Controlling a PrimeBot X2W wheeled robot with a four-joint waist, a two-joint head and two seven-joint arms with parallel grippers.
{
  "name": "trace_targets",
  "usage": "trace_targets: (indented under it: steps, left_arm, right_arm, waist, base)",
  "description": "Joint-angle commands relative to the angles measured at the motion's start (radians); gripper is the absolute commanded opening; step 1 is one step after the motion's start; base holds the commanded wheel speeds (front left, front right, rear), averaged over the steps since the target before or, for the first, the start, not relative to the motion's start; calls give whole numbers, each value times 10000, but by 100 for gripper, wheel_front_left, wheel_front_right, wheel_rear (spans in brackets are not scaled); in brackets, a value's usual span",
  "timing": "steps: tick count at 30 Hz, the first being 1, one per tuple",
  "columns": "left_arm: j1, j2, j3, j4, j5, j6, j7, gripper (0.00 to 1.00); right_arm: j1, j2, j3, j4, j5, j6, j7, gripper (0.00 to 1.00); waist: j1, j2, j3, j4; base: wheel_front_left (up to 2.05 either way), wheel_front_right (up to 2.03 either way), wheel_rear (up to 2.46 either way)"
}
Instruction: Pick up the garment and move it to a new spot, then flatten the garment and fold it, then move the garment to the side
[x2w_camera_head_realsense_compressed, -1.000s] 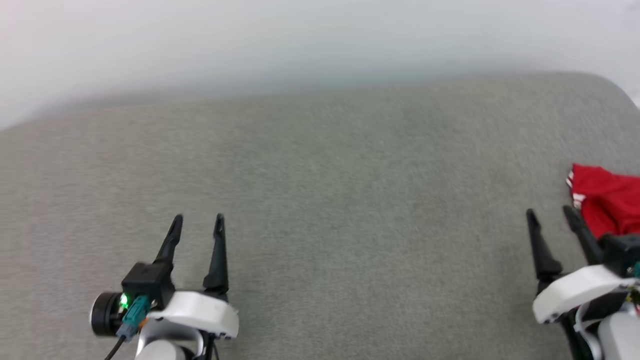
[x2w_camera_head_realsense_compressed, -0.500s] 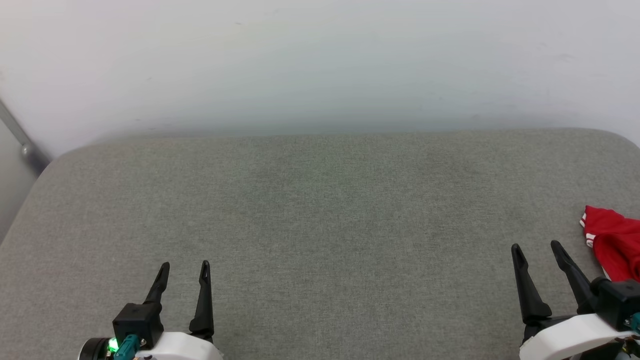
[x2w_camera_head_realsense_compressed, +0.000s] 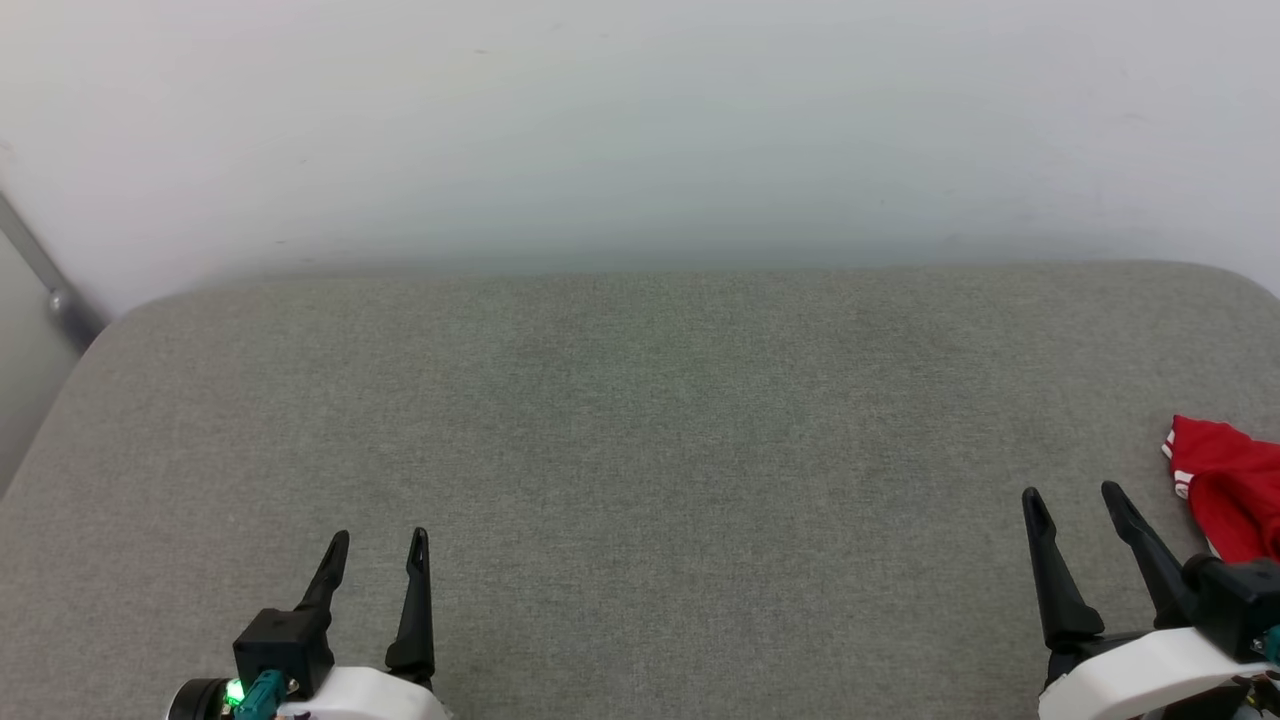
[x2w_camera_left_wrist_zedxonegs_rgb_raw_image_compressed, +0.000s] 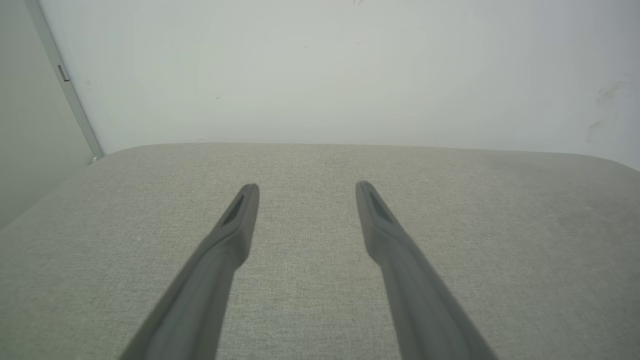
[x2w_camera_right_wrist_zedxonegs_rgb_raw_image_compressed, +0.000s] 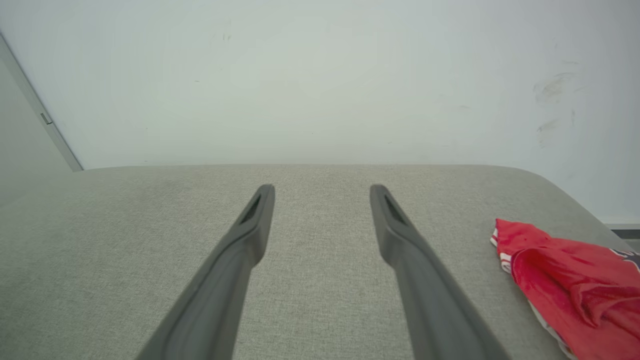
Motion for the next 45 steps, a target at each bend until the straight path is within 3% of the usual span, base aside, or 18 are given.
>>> trace_targets:
  steps: [1, 3, 4, 7, 25, 45]
  left_arm:
    - [-120, -30, 7, 27, 41, -42, -63, 100]
    - [-153, -43, 27, 36, 48, -48, -64, 100]
    - [-57, -18, 21, 15, 4, -31, 0, 0]
    - [70, -109, -14, 177, -78, -59, 37, 0]
    - [-263, -596, 894, 396, -2922, -781, 842, 0]
    - [-567, -1055, 1735, 575, -5425, -1446, 1583, 0]
  right_arm:
    - [5, 9, -13, -29, -20, -4, -1, 100]
    - [-40, 0, -13, 3, -5, -4, 1, 100]
    - [-13, 0, -8, 10, 4, 0, 2, 0]
    - [42, 20, 13, 244, 82, 0, 5, 0]
    - [-483, 124, -174, 970, 3453, 0, 275, 0]
    - [-951, 218, -339, 1625, 6442, -1, 509, 0]
  waist:
    - [1, -1, 9, 9]
    - [1, -1, 19, 18]
    - [1, -1, 19, 19]
    - [1, -1, 22, 21]
    - [1, -1, 77, 29]
    - [1, -1, 138, 38]
  base:
    - [0, 0, 0]
    - [0, 0, 0]
    - [0, 0, 0]
    - [0, 0, 0]
    - [0, 0, 0]
    - [0, 0, 0]
